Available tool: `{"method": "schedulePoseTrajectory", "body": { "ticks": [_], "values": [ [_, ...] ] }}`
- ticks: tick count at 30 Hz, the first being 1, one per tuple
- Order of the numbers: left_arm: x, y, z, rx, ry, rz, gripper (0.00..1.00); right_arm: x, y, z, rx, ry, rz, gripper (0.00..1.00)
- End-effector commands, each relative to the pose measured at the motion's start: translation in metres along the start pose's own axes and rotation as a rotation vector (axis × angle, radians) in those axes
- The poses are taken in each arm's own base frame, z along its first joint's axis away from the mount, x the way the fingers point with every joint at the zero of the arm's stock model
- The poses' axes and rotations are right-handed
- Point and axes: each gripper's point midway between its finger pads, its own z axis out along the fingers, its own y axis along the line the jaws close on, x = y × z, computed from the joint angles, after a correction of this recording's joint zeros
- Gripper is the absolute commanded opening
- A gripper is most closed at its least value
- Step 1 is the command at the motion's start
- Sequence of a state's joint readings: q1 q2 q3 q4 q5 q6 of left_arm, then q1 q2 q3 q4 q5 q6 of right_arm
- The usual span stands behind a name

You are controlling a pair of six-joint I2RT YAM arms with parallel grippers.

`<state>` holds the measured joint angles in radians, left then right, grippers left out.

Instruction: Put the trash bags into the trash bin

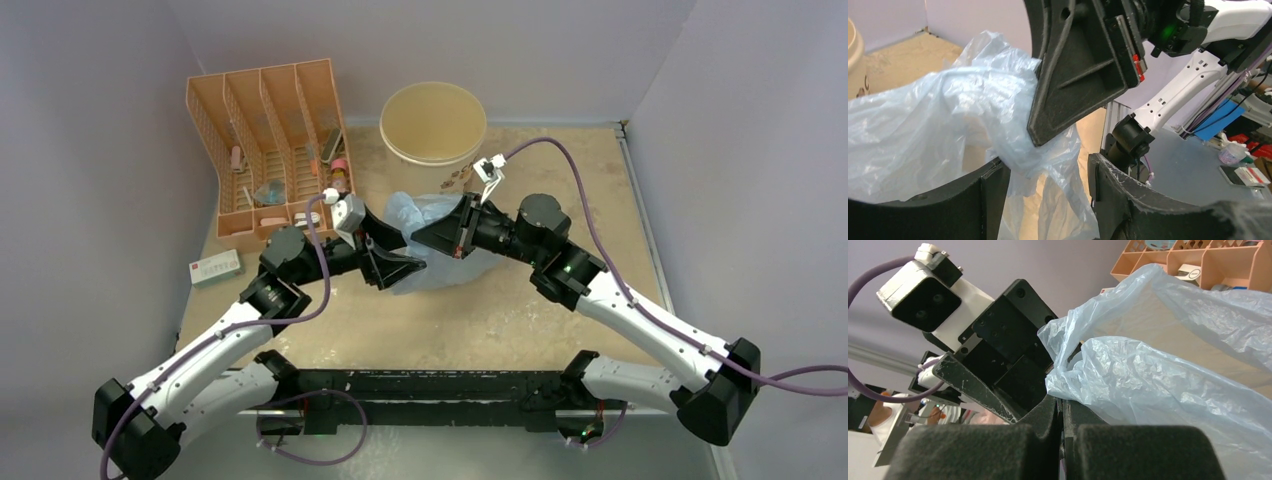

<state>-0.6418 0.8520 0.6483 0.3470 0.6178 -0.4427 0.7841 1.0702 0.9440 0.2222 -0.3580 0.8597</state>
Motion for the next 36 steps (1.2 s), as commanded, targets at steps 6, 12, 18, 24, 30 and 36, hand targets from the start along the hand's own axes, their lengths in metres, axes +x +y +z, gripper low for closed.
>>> {"method": "schedulePoseTrajectory", "body": {
  "ticks": [6, 12, 18, 24, 30, 36],
  "values": [
    [-0.018, -0.012, 0.007, 0.138, -0.133, 0.248, 0.59, -0.015, 0.045, -0.004, -0.159, 0.0, -0.007, 0.0],
    [-0.009, -0.011, 0.014, 0.176, -0.087, 0.259, 0.58, -0.012, 0.053, -0.005, -0.209, 0.027, -0.015, 0.01],
    [-0.006, -0.004, 0.009, 0.124, -0.078, 0.268, 0.59, -0.016, 0.047, -0.005, -0.171, -0.006, -0.013, 0.01],
    [-0.013, -0.003, -0.009, 0.028, -0.098, 0.277, 0.59, -0.023, 0.049, -0.007, -0.17, -0.033, -0.026, 0.02],
    [-0.012, -0.009, -0.001, 0.088, -0.079, 0.267, 0.6, -0.018, 0.059, -0.007, -0.228, 0.001, -0.016, 0.0],
    [-0.014, -0.007, 0.004, 0.103, -0.105, 0.279, 0.59, -0.014, 0.071, -0.01, -0.283, 0.044, -0.033, 0.01]
  ]
}}
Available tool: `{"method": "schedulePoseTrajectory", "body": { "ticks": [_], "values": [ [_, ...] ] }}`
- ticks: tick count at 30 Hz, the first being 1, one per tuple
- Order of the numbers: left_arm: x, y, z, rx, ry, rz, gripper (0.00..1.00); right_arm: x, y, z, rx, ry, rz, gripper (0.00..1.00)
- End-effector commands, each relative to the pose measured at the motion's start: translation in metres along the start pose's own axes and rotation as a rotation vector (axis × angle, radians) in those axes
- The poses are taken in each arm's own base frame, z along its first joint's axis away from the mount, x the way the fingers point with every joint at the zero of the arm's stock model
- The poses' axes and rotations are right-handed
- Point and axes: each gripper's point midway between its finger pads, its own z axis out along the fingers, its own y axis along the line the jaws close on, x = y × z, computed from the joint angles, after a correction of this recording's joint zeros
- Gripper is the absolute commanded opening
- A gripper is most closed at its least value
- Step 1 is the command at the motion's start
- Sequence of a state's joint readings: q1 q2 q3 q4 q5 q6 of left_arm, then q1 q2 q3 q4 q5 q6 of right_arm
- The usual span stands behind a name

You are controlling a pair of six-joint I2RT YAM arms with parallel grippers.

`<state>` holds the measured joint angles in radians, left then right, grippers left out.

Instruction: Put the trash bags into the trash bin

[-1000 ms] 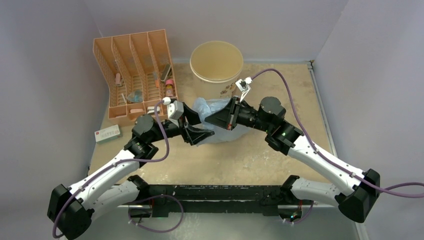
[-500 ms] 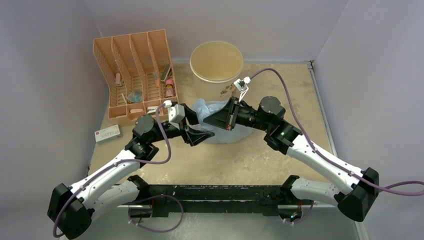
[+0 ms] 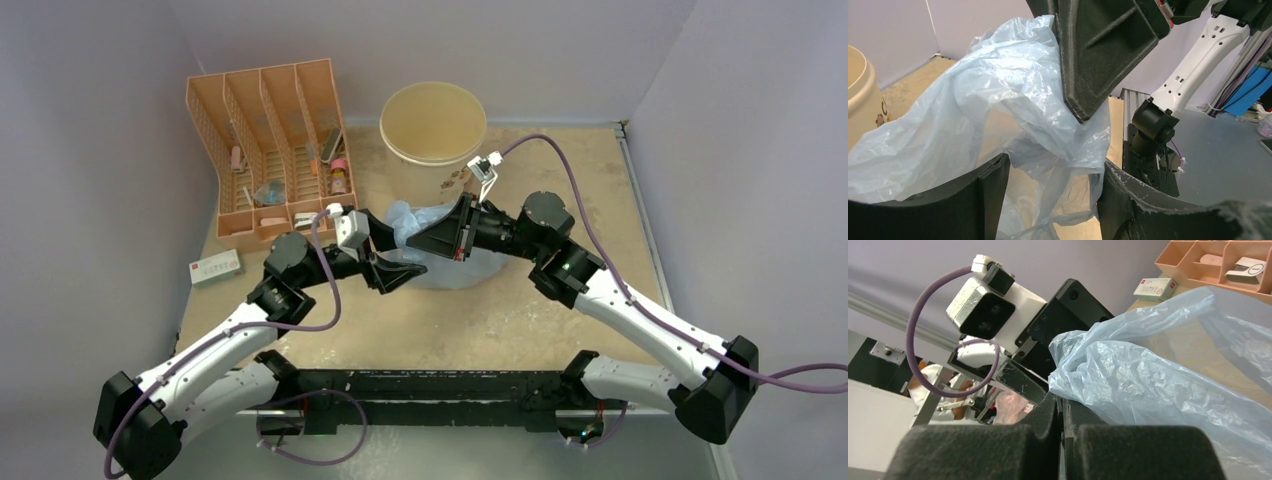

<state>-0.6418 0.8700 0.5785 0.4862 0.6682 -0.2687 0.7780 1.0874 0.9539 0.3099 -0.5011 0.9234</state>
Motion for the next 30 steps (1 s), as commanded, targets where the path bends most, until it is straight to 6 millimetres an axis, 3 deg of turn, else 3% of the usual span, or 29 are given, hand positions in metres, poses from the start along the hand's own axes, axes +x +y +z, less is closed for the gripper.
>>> {"method": "schedulePoseTrajectory", "body": {
  "ticks": [1, 6, 10, 15, 18, 21, 24, 28, 30],
  "values": [
    [-0.028, -0.006, 0.004, 0.038, -0.095, 0.079, 0.59, -0.015, 0.043, -0.003, -0.144, -0.002, -0.067, 0.01],
    [-0.031, -0.013, 0.01, 0.1, -0.101, 0.063, 0.5, -0.013, 0.037, 0.001, -0.142, 0.002, -0.048, 0.01],
    [-0.025, -0.026, 0.011, 0.191, -0.059, 0.037, 0.21, -0.02, 0.022, 0.004, -0.064, -0.044, -0.031, 0.02],
    [-0.017, -0.032, 0.009, 0.224, -0.011, -0.01, 0.01, -0.025, 0.01, 0.004, -0.002, -0.076, -0.04, 0.06],
    [-0.02, -0.031, 0.007, 0.198, -0.023, -0.012, 0.0, -0.023, 0.006, 0.004, 0.009, -0.073, -0.043, 0.18],
    [-0.023, -0.028, 0.006, 0.166, -0.033, -0.024, 0.0, -0.018, 0.011, 0.002, -0.021, -0.052, -0.084, 0.43],
    [-0.022, -0.026, 0.006, 0.145, -0.012, -0.065, 0.0, -0.02, 0.017, 0.002, -0.045, -0.039, -0.155, 0.57],
    [-0.023, -0.025, 0.008, 0.141, -0.014, -0.086, 0.0, -0.014, 0.015, 0.003, -0.039, 0.01, -0.195, 0.57],
    [-0.024, -0.022, 0.01, 0.129, -0.015, -0.097, 0.0, -0.014, 0.017, 0.003, -0.048, 0.008, -0.199, 0.48]
  ]
}}
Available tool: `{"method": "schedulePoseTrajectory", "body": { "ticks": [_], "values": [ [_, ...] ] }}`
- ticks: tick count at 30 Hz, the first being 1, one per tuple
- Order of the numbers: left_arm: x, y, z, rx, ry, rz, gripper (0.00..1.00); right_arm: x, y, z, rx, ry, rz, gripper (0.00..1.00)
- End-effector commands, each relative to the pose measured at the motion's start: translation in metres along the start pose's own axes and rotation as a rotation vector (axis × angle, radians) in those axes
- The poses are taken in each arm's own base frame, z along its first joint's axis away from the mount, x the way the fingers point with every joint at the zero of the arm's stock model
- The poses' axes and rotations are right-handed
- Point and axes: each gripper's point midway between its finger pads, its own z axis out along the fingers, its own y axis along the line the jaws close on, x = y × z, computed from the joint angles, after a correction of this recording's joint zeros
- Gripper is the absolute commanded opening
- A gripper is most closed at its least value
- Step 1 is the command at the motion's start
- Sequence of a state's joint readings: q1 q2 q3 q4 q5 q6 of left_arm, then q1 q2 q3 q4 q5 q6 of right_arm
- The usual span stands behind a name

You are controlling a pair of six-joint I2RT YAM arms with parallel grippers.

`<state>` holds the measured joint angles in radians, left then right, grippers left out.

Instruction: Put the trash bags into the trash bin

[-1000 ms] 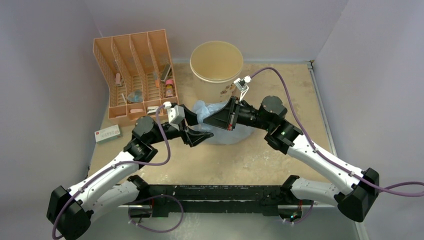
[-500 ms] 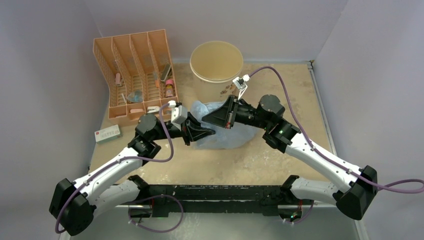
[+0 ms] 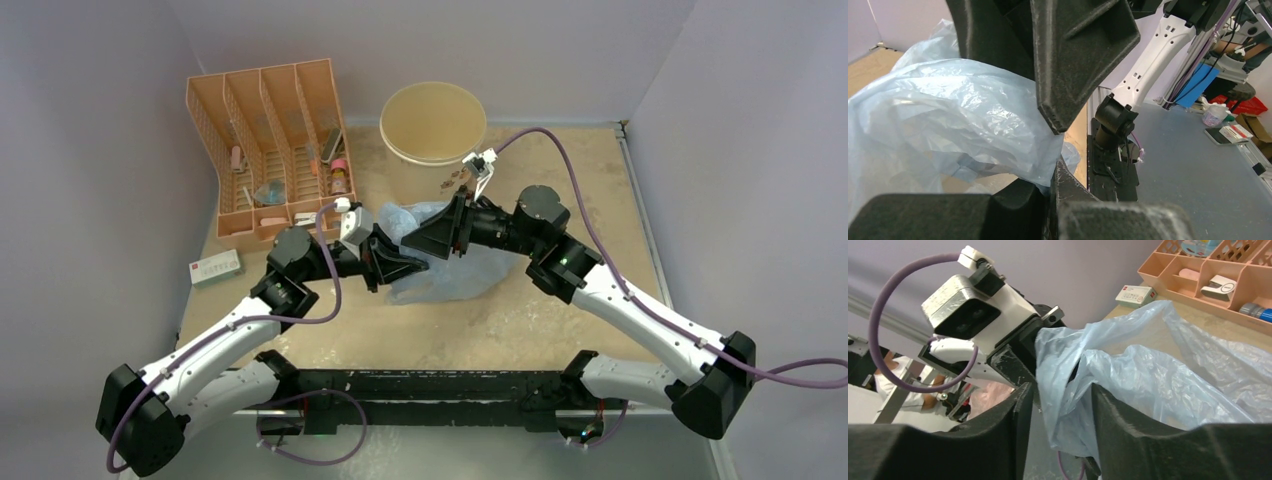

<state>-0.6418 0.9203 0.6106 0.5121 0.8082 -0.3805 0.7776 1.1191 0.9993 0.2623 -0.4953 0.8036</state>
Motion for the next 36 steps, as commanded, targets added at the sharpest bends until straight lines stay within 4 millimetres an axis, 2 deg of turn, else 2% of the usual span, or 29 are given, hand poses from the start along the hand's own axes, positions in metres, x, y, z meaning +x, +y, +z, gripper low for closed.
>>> {"method": "schedulePoseTrajectory", "body": {
  "ticks": [1, 2, 6, 9, 11, 14, 15, 18, 20, 22, 25, 26, 30, 33, 36],
  "values": [
    [-0.025, 0.0, 0.004, -0.016, -0.049, 0.008, 0.0, -0.014, 0.024, -0.004, -0.077, -0.012, -0.1, 0.45],
    [-0.026, 0.002, 0.004, -0.028, -0.05, 0.004, 0.0, -0.012, 0.025, -0.004, -0.081, -0.003, -0.109, 0.45],
    [-0.031, 0.003, 0.004, -0.042, -0.065, 0.008, 0.0, -0.01, 0.009, 0.001, -0.013, 0.02, -0.115, 0.56],
    [-0.029, -0.001, 0.006, -0.012, -0.044, 0.0, 0.0, -0.011, 0.005, 0.002, 0.0, 0.01, -0.118, 0.56],
    [-0.025, 0.0, 0.006, -0.012, -0.028, -0.006, 0.0, -0.013, 0.008, 0.001, -0.014, -0.008, -0.122, 0.5],
    [-0.022, -0.002, 0.004, -0.01, -0.024, -0.009, 0.0, -0.011, 0.005, 0.003, -0.011, -0.002, -0.12, 0.28],
    [-0.021, -0.002, 0.003, -0.012, -0.025, -0.013, 0.0, -0.011, 0.002, 0.004, 0.004, -0.002, -0.114, 0.25],
    [-0.019, 0.001, 0.001, -0.038, -0.015, -0.018, 0.01, -0.008, 0.0, 0.001, 0.015, -0.006, -0.09, 0.06],
    [-0.019, 0.007, -0.001, -0.084, -0.012, -0.021, 0.14, -0.018, 0.003, -0.004, 0.032, -0.063, -0.071, 0.0],
    [-0.021, 0.008, -0.005, -0.114, -0.023, -0.019, 0.31, -0.036, -0.011, -0.011, 0.146, -0.154, -0.084, 0.0],
    [-0.031, 0.003, -0.009, -0.125, -0.054, -0.008, 0.58, -0.053, -0.052, -0.029, 0.406, -0.258, -0.086, 0.0],
    [-0.034, 0.001, -0.01, -0.125, -0.062, -0.002, 0.63, -0.058, -0.067, -0.037, 0.499, -0.293, -0.081, 0.0],
    [-0.045, -0.005, -0.013, -0.129, -0.071, 0.003, 0.7, -0.068, -0.105, -0.067, 0.757, -0.37, -0.103, 0.0],
    [-0.055, -0.009, -0.016, -0.132, -0.096, 0.017, 0.73, -0.074, -0.117, -0.082, 0.857, -0.395, -0.143, 0.0],
    [-0.062, -0.009, -0.019, -0.157, -0.114, 0.033, 0.75, -0.097, -0.12, -0.106, 0.995, -0.462, -0.191, 0.0]
  ]
}}
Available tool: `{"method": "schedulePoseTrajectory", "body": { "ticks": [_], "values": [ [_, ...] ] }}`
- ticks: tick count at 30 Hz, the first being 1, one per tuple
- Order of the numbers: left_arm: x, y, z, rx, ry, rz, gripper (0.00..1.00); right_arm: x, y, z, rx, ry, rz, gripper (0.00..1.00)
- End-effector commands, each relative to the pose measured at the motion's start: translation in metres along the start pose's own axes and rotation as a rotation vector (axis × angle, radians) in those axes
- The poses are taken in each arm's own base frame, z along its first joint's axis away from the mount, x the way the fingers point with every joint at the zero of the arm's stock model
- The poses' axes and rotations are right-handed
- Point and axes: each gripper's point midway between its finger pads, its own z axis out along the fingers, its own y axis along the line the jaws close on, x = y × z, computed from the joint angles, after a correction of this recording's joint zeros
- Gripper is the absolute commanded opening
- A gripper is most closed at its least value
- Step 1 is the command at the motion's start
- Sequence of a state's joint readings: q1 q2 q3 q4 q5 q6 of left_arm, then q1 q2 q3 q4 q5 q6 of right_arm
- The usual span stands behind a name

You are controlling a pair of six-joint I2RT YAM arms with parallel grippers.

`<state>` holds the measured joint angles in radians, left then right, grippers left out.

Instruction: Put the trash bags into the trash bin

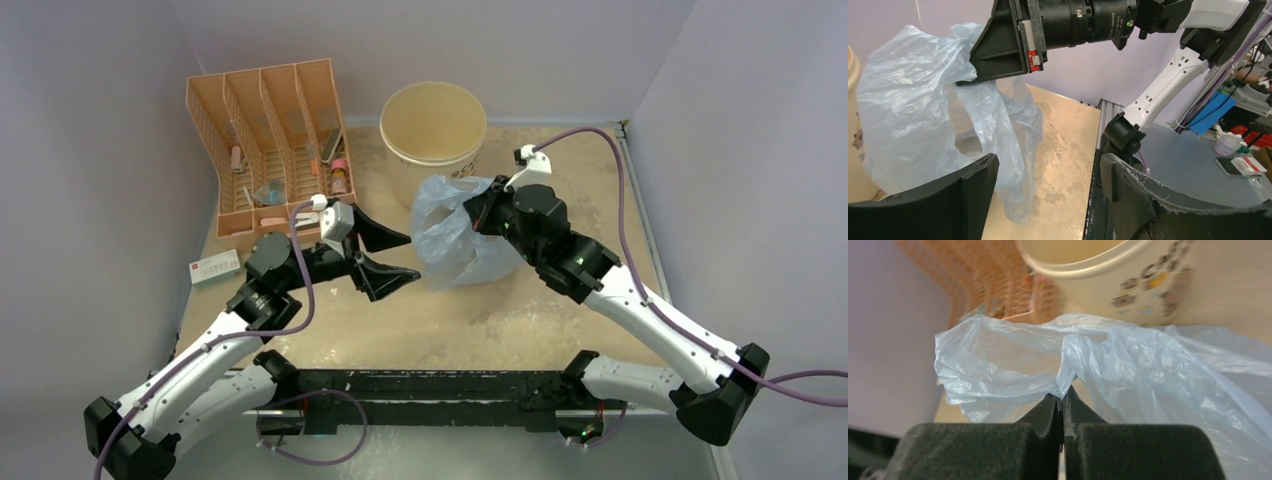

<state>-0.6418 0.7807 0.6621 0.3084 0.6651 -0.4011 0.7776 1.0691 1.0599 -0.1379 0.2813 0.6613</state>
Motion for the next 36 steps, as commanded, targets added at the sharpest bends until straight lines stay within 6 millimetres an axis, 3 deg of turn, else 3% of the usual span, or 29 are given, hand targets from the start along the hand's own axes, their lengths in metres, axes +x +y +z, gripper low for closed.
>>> {"method": "schedulePoseTrajectory", "body": {
  "ticks": [1, 3, 6, 7, 8, 9, 10, 11, 13, 15, 16, 17, 18, 22, 25, 30, 36],
  "values": [
    [-0.035, -0.004, -0.004, -0.038, -0.082, 0.063, 0.76, -0.071, -0.032, -0.018, 0.268, -0.217, -0.069, 0.0],
    [-0.031, 0.009, -0.006, -0.112, -0.074, 0.052, 0.77, -0.11, -0.024, -0.033, 0.309, -0.299, -0.082, 0.0],
    [-0.023, 0.029, -0.011, -0.231, -0.058, 0.018, 0.78, -0.176, 0.002, -0.076, 0.263, -0.461, -0.045, 0.0],
    [-0.02, 0.034, -0.012, -0.258, -0.052, 0.007, 0.78, -0.194, 0.011, -0.093, 0.219, -0.523, -0.029, 0.0],
    [-0.018, 0.038, -0.014, -0.282, -0.051, -0.003, 0.78, -0.196, 0.014, -0.101, 0.174, -0.552, -0.056, 0.0],
    [-0.016, 0.042, -0.016, -0.305, -0.05, -0.013, 0.78, -0.193, 0.02, -0.109, 0.09, -0.579, -0.086, 0.0],
    [-0.014, 0.045, -0.018, -0.329, -0.052, -0.025, 0.78, -0.19, 0.01, -0.121, 0.079, -0.636, -0.086, 0.0],
    [-0.012, 0.049, -0.02, -0.355, -0.057, -0.038, 0.78, -0.176, -0.008, -0.114, 0.133, -0.642, -0.06, 0.0],
    [-0.008, 0.059, -0.025, -0.416, -0.074, -0.071, 0.79, -0.123, -0.047, -0.069, 0.269, -0.497, -0.074, 0.0],
    [-0.006, 0.068, -0.028, -0.471, -0.093, -0.101, 0.82, -0.059, -0.079, -0.023, 0.376, -0.219, -0.048, 0.0],
    [-0.004, 0.072, -0.03, -0.495, -0.095, -0.116, 0.83, -0.037, -0.091, -0.014, 0.431, -0.135, -0.001, 0.0],
    [-0.004, 0.075, -0.031, -0.517, -0.096, -0.127, 0.84, -0.027, -0.094, -0.012, 0.449, -0.101, 0.02, 0.0],
    [-0.003, 0.078, -0.031, -0.53, -0.09, -0.136, 0.84, -0.031, -0.092, -0.014, 0.44, -0.123, 0.05, 0.0],
    [0.002, 0.09, -0.032, -0.606, -0.049, -0.179, 0.86, -0.078, -0.065, -0.04, 0.28, -0.312, 0.068, 0.0],
    [0.012, 0.102, -0.034, -0.681, 0.0, -0.228, 0.88, -0.093, -0.07, -0.048, 0.347, -0.33, 0.057, 0.0],
    [0.012, 0.117, -0.03, -0.75, 0.05, -0.269, 0.91, -0.089, -0.077, -0.045, 0.392, -0.308, 0.065, 0.0],
    [0.01, 0.141, -0.013, -0.749, 0.132, -0.365, 0.93, -0.062, -0.079, -0.033, 0.339, -0.236, 0.099, 0.0]
  ]
}}
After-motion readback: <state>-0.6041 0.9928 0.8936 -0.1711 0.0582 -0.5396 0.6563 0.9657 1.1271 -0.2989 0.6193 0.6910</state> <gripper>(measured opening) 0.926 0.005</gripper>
